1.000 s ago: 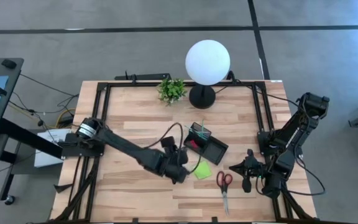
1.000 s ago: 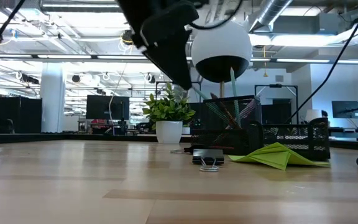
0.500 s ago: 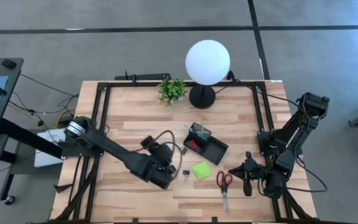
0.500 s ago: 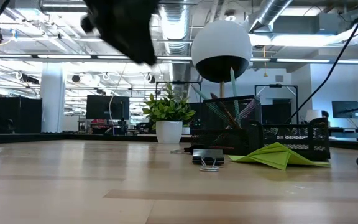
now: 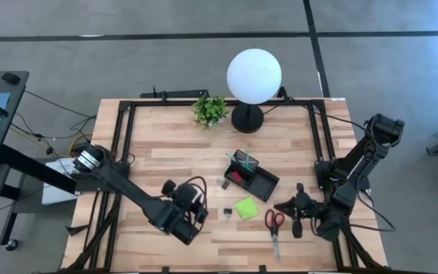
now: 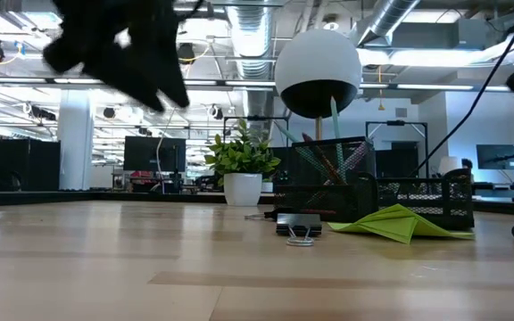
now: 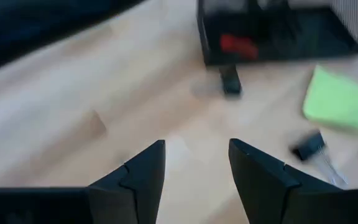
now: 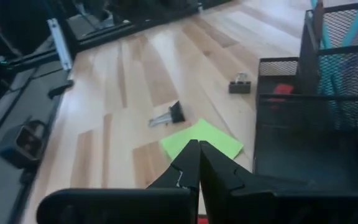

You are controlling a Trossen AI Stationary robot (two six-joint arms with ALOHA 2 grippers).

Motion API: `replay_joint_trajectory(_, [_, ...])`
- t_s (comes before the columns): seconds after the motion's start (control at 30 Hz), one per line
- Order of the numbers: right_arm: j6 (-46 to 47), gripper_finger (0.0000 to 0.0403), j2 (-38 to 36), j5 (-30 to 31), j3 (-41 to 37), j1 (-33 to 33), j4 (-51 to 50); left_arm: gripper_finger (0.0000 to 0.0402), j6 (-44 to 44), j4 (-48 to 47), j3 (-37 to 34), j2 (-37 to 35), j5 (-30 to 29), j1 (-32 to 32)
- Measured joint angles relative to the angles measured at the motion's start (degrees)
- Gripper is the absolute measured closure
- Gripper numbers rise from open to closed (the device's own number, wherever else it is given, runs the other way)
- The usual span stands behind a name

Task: Pick and place office supplies into organizer
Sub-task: Put the black binder clip into the desk organizer

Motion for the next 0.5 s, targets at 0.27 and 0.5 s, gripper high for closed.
replay_joint_trajectory(0.27, [0.0,0.0403,7.2,-2.4,0.0,-4.0,1.1,0.0228,8.5,21.9,-1.0,7.2,5.9,0.6])
replay_joint_trajectory(0.5, [-0.7,0.0403,8.7,-4.2,0.0,-5.4,1.3,0.0228,18.4,42.9,-1.0,11.3,6.4,2.7])
